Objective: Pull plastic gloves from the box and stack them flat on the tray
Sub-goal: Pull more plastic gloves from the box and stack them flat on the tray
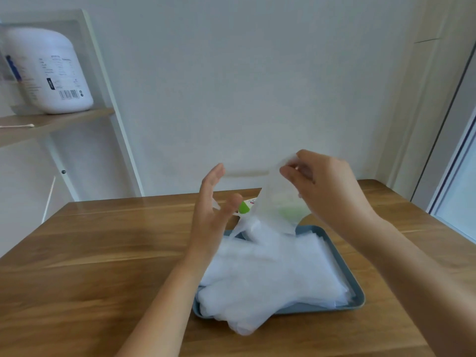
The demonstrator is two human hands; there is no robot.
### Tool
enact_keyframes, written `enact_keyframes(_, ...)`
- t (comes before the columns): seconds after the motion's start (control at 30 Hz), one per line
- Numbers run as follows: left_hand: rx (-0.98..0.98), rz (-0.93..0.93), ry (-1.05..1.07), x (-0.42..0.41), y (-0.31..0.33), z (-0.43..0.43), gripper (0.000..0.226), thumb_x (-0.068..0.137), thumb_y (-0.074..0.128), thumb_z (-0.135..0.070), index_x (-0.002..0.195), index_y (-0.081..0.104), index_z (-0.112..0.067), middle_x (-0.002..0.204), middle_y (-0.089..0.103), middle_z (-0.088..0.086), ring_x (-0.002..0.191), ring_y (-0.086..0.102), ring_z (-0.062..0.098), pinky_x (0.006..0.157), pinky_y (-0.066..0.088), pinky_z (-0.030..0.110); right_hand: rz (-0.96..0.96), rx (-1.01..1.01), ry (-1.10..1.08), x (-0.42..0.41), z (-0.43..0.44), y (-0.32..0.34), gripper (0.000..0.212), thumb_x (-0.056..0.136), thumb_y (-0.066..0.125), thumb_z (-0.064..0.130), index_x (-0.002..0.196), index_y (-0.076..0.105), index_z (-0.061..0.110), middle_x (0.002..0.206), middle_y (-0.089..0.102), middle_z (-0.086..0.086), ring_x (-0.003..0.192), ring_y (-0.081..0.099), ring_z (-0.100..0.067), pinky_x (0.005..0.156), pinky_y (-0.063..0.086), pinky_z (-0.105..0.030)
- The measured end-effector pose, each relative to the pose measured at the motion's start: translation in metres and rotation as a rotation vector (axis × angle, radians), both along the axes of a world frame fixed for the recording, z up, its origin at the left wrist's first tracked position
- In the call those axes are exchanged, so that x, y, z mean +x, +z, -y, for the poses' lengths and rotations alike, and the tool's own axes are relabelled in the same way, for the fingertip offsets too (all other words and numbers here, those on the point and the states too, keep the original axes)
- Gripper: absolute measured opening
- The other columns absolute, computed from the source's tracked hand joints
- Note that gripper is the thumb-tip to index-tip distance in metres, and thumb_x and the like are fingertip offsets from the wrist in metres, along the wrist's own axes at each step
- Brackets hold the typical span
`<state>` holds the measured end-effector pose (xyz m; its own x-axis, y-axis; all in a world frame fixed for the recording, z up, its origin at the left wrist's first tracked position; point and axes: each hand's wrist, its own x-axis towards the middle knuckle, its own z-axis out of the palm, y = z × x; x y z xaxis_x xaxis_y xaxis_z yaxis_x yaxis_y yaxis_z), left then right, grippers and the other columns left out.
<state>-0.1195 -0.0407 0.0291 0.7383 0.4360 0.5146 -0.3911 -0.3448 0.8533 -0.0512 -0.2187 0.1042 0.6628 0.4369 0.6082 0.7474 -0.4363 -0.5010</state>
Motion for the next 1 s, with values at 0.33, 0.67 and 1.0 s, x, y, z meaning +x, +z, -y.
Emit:
enact_keyframes(0.33,0.117,-0.111,-0.093,0.0,0.001,0.03,0.104,0.066,0.065,-0.071,0.15,0.011,-0.044,0.146,0.024,-0.039,0.138,0.019,-0.015,0.109,0.026,0.015,0.342,-0.52,-0.129,-0.032,-0.028,0.03,0.025,0.1,0.042,0.039,0.1,0.054,0.017,0.076,0.054,-0.001,0.071,0.052,-0.026,0.063,0.038,-0.03)
enact_keyframes(0.67,0.082,-0.218,0.105,-0.008,0.02,0.017,0.018,0.082,0.059,-0.034,0.07,0.072,-0.034,0.058,0.064,-0.003,0.063,0.06,0.009,0.103,0.037,0.031,0.19,-0.272,-0.002,-0.034,-0.026,0.042,0.029,0.094,0.052,0.035,0.083,0.065,0.011,0.058,0.05,0.002,0.064,0.054,-0.023,0.055,0.038,-0.029)
enact_keyframes(1.0,-0.271,-0.378,-0.451,-0.035,0.032,-0.043,0.035,0.067,0.082,-0.034,0.077,0.07,-0.003,0.076,0.061,0.015,0.065,0.058,0.023,0.059,0.05,0.024,-0.682,0.083,0.166,-0.013,0.025,0.032,0.031,0.094,0.058,0.019,0.067,0.06,0.004,0.038,0.05,-0.003,0.027,0.042,-0.008,0.032,0.031,-0.012)
